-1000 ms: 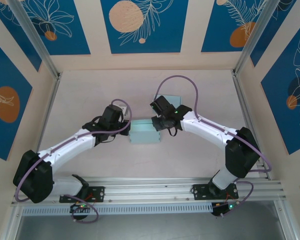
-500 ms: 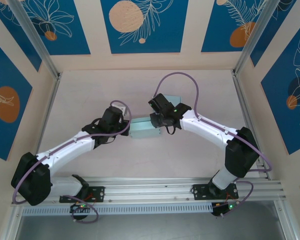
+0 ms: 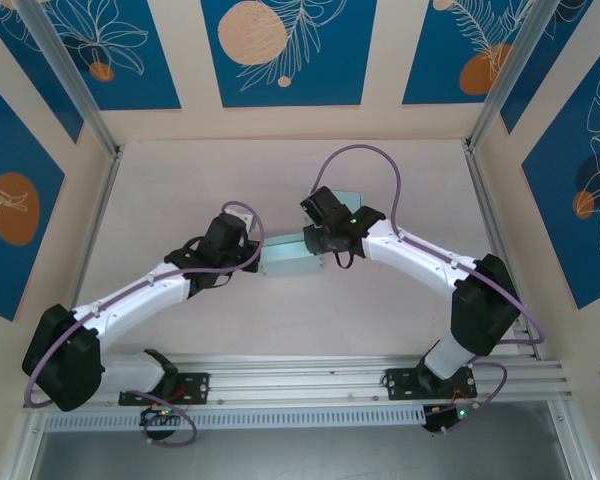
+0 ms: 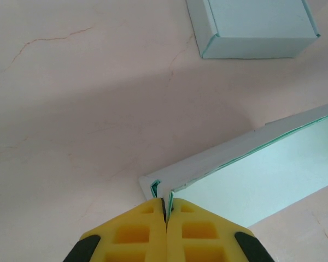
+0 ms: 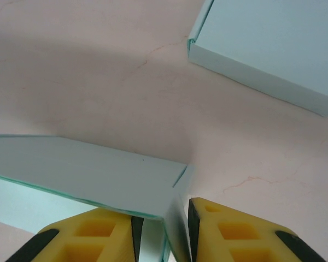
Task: Fold the paper box
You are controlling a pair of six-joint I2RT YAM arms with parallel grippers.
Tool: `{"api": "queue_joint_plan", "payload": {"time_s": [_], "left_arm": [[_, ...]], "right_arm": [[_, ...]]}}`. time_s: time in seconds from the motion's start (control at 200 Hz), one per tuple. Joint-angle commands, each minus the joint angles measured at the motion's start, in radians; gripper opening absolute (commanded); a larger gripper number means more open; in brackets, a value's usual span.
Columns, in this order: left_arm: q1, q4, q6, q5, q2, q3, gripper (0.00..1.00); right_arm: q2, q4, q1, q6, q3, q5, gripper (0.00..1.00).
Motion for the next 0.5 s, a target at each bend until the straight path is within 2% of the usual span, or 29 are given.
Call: {"api": "queue_joint_plan", "payload": {"time_s": [0.0,0.225,0.385,0.495], "left_arm": [[-0.014,0.009,0.024,-0.007,0.004,0.027,0.00],[-0.014,0.006,0.026,-0.002,0.010,0.029,0.00],[-0.013,0.005,0.032,0.005,0.009,0.034,0.00],[-0.013,0.005,0.037,0.010,0.007,0.035,0.00]], "right_arm": [[-0.046,0.012,-0.013,0.011,-0.022,0.015,0.30],[-0.069,0.010,-0.029,0.003,-0.033,0.017,0.30],[-0.073,0.009,-0.040,-0.029,-0.019,0.009,0.38],[-0.067,0.018,-0.046,-0.071,-0.007,-0.009,0.38]]}}
